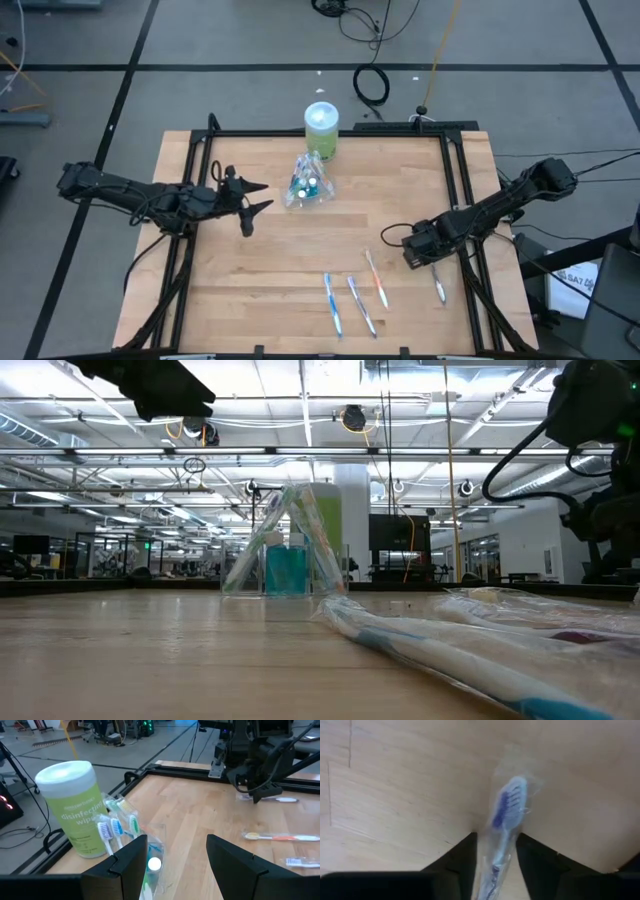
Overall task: Pick & Place toothbrushing station
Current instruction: Put the right purple toothbrush into the transparent organizer
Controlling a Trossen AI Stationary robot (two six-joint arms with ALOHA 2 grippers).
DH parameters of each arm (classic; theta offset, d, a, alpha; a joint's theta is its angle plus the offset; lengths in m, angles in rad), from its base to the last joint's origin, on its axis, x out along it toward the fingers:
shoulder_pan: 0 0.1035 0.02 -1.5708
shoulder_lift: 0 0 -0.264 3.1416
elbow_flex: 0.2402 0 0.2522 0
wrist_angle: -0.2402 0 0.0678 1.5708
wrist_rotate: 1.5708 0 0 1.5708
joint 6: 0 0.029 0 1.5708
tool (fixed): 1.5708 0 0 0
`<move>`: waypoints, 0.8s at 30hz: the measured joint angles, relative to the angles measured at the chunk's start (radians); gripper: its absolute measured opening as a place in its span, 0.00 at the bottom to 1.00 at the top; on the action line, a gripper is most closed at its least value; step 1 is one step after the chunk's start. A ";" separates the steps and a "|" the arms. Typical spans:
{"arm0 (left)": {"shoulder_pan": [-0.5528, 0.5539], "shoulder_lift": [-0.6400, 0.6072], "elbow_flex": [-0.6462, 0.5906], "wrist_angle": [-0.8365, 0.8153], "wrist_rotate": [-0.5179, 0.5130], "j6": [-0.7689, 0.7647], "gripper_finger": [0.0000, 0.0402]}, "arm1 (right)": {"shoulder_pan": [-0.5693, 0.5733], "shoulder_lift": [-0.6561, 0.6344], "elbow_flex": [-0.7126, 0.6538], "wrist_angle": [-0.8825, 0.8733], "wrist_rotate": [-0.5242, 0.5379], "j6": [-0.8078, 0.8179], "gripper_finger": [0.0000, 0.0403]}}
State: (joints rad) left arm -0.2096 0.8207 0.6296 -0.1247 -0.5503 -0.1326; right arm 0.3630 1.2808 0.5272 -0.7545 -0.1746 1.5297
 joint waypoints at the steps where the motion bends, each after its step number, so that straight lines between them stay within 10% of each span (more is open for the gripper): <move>1: 0.000 -0.001 0.000 0.001 0.000 0.000 0.53 | 0.000 0.000 0.000 -0.001 0.008 -0.003 0.28; 8: 0.000 -0.001 0.000 0.001 0.000 0.001 0.53 | 0.000 0.000 0.024 0.002 0.046 -0.093 0.04; 16: 0.000 -0.001 0.000 0.003 0.000 0.006 0.53 | -0.003 -0.027 0.122 0.050 0.249 -0.185 0.03; 24: 0.000 0.000 0.000 0.021 0.001 0.005 0.53 | -0.010 -0.136 0.139 0.510 0.509 -0.551 0.02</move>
State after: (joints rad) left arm -0.2096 0.8203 0.6296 -0.1038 -0.5495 -0.1279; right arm 0.3527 1.1444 0.6666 -0.2441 0.3341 0.9789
